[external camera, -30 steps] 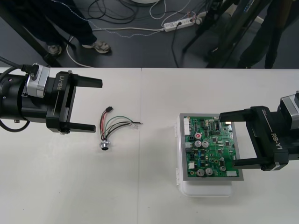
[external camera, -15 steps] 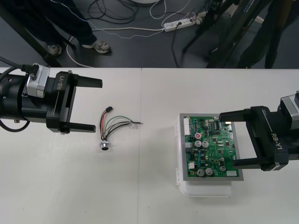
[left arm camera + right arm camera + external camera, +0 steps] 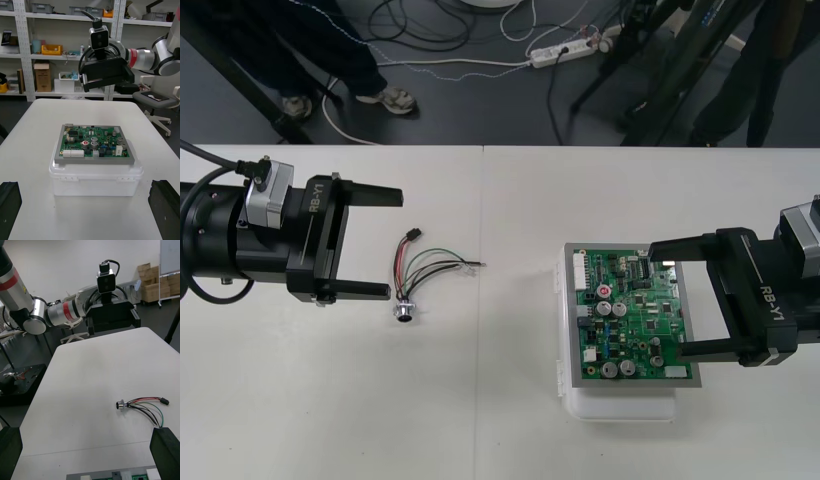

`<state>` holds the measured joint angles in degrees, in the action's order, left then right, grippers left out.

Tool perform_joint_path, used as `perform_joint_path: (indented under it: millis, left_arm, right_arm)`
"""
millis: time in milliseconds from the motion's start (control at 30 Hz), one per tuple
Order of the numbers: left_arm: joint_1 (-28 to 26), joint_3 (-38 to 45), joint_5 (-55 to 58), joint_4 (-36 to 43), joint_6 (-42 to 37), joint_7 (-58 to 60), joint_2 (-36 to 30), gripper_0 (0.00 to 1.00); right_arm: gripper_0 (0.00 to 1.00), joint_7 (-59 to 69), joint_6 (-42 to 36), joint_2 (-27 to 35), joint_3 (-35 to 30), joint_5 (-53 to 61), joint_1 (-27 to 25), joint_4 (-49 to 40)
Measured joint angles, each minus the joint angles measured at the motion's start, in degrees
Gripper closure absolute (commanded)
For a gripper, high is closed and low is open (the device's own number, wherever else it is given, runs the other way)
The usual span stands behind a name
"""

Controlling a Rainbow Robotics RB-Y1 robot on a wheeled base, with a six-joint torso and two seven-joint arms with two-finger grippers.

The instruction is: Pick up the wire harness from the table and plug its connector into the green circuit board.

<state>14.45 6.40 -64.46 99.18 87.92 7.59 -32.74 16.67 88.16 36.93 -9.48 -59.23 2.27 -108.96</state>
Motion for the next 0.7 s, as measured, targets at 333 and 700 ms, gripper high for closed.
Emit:
perform_joint_path:
  millis: [333,700]
  left_arm:
    - [-0.01,0.0,-1.03,-0.12,0.07,0.0,0.04,0.0]
    - [0.04,0.0,-1.86,0.01,0.14,0.06,-2.62,0.0]
  right_arm:
    - [0.0,0.0,0.0,-0.87,0.03,-0.72,-1.41,0.07]
    - [0.0,-0.02,-0.17,-1.78,0.03,0.4,-1.42,0.07]
